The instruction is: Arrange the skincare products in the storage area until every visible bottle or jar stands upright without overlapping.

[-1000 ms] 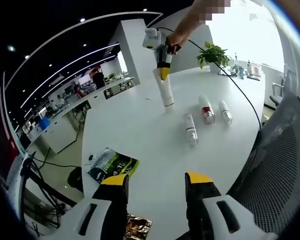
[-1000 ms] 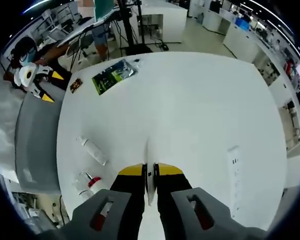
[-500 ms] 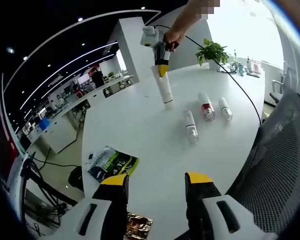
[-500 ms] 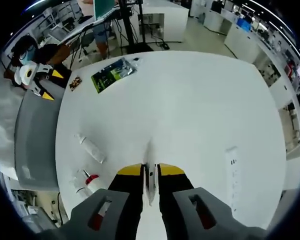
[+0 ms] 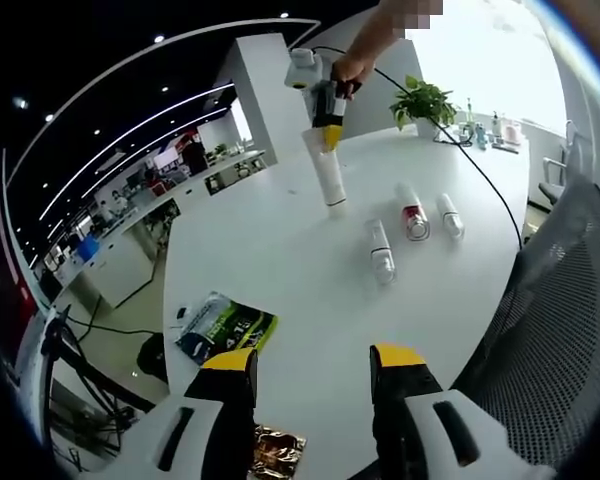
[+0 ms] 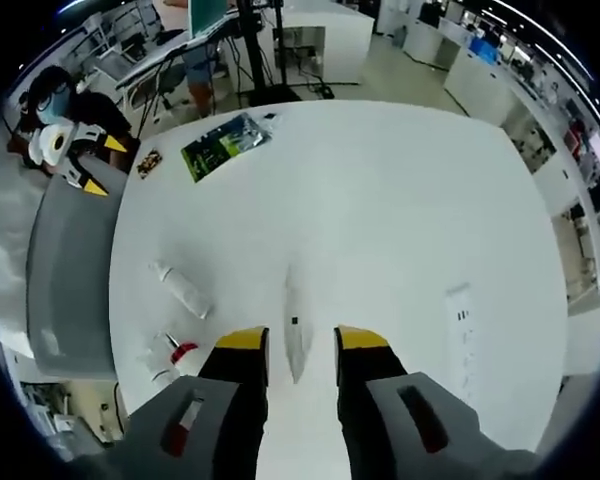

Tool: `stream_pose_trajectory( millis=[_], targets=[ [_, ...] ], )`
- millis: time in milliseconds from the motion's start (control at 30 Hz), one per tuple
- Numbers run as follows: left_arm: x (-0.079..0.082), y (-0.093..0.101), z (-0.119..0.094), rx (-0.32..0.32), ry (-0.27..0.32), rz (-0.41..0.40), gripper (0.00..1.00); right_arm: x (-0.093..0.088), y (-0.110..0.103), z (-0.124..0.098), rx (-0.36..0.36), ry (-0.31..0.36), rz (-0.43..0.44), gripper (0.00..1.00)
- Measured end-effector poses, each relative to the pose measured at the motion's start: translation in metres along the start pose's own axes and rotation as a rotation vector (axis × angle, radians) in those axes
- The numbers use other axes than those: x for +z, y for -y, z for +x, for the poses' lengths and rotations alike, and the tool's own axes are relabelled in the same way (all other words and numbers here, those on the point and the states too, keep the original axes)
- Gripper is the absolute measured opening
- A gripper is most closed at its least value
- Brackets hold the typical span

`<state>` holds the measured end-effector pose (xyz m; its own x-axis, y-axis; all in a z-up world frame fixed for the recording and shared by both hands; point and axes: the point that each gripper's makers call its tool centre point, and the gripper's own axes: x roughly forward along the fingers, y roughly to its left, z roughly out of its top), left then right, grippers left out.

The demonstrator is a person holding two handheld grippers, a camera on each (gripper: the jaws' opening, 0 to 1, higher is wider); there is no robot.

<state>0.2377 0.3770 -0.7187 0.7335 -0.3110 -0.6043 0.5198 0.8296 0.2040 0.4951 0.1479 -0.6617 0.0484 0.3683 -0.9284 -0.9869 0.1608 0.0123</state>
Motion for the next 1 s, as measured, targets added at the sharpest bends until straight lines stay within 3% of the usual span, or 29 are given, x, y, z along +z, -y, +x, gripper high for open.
stream_pose_trajectory(
  millis=[133,233,467,567,667,700,867,1000],
  targets=[
    [0.000,0.000,0.000,-0.001,-0.001,0.002,0.46,-0.023,-0.013,0.002,0.028,-0.040,0.022,0.35],
    [0.000,0.001,0.000,-0.002,0.003,0.004,0.46,-0.045,-0.030,0.005,0.078,-0.064,0.087,0.37],
    [-0.001,0.002,0.000,-0.007,-0.001,0.011,0.46,-0.099,-0.070,0.018,0.130,-0.156,0.081,0.40],
    [-0.001,0.003,0.000,-0.010,-0.003,0.015,0.46,-0.118,-0.090,0.029,0.149,-0.239,-0.018,0.40],
    [-0.002,0.003,-0.001,-0.012,-0.007,0.017,0.46,-0.126,-0.100,0.041,0.176,-0.276,-0.057,0.40],
    [-0.003,0.004,-0.001,-0.014,-0.011,0.018,0.46,-0.131,-0.102,0.044,0.170,-0.304,-0.105,0.41],
    [-0.005,0.004,-0.001,-0.013,-0.020,0.024,0.46,-0.120,-0.102,0.058,0.109,-0.280,-0.241,0.37],
    [-0.005,0.004,-0.001,-0.014,-0.025,0.026,0.46,-0.124,-0.112,0.067,0.116,-0.352,-0.415,0.35]
  ],
)
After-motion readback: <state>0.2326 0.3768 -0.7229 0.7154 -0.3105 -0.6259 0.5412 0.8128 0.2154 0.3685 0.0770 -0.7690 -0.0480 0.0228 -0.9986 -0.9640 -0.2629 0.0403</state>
